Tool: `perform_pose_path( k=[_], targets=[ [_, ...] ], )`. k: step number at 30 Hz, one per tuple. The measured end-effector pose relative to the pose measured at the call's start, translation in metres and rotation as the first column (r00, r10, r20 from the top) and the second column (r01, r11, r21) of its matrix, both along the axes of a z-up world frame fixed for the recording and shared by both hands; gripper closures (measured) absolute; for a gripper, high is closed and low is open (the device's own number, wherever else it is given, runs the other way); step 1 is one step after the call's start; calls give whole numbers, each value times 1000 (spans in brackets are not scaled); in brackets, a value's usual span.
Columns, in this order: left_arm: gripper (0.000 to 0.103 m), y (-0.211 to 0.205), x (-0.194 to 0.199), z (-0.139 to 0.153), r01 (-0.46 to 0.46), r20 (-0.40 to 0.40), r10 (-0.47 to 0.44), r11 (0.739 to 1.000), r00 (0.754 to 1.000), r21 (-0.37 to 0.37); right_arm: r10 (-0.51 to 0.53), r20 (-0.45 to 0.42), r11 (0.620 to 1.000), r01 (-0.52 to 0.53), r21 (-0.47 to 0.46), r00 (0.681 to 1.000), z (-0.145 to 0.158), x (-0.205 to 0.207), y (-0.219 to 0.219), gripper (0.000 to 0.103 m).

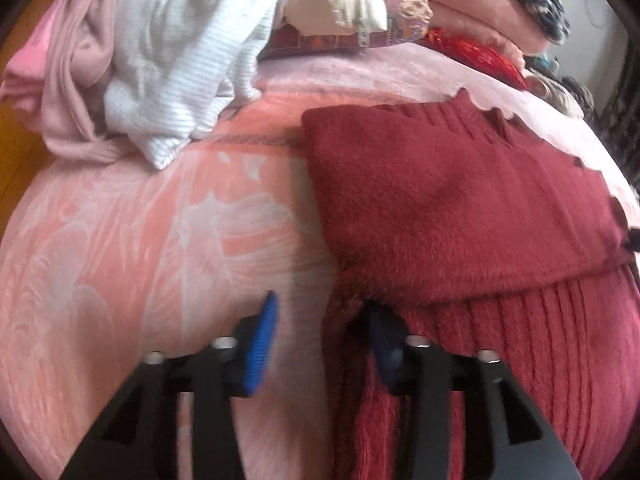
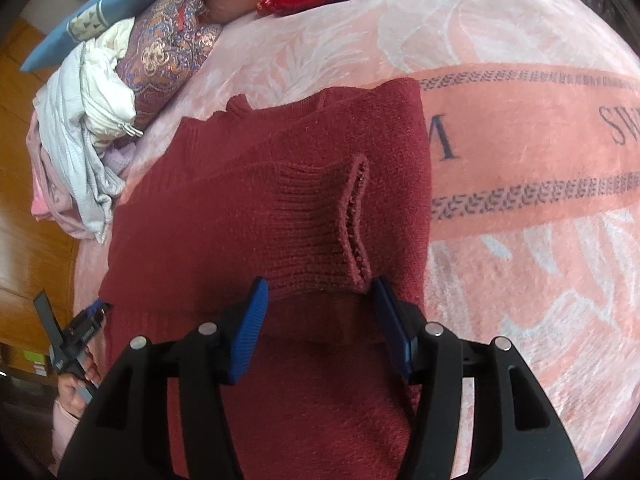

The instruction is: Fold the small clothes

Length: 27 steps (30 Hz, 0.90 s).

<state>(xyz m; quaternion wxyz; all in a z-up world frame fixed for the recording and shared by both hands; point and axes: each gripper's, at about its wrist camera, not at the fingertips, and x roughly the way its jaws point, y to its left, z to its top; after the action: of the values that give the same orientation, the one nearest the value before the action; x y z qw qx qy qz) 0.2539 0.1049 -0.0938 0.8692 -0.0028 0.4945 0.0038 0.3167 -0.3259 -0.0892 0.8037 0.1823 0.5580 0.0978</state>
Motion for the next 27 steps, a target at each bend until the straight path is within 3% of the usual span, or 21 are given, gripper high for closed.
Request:
perform_pose_path(
  k=[2,4,8,11,13,15,16,17,18,20,25,27],
  targets=[
    [30,2,-5,14,32,12,-32,999,999,-39,-15,3,1000,15,13,1000,1,1,-4,43],
    [20,7,-10,32,43,58,-37,995,998,-94,-14,-6,1000,14,18,1000,0,4,-4,43],
    [13,11,9,48,29,75,-18,988,997,-151,-14,-19,1000,14,23,1000,-5,8,-1,42],
    [13,9,39,31,-29,2,29,993,1000,-112,-5,-17,1000,5,11,1000,-8,10,3,40],
    [13,12,49,19,-55,-42,50,990,998,-127,6,-10,1000,-6,-1,1000,-9,11,6,40],
    [18,12,59,5,-66,-87,51,982,995,-178,17,-2,1000,-17,-17,1000,-9,12,9,40],
    [34,11,61,1,-65,-94,48,979,994,-192,19,0,999,-19,-29,1000,-9,12,11,40],
    [58,11,64,-2,-58,-98,37,976,995,-212,24,3,999,-24,-39,1000,-9,12,13,39],
    [69,9,65,-4,-46,-100,23,971,995,-235,30,6,999,-30,-46,1000,-9,12,15,39],
    [91,5,63,0,-45,-75,30,976,997,-213,46,14,997,-45,-57,999,-8,11,19,39],
    [93,35,59,12,-77,-56,65,958,996,-276,79,12,997,-79,-12,997,-9,7,23,39],
    [94,44,57,9,-89,-59,76,962,995,-259,83,10,996,-83,-23,997,-11,8,24,39]
  ],
)
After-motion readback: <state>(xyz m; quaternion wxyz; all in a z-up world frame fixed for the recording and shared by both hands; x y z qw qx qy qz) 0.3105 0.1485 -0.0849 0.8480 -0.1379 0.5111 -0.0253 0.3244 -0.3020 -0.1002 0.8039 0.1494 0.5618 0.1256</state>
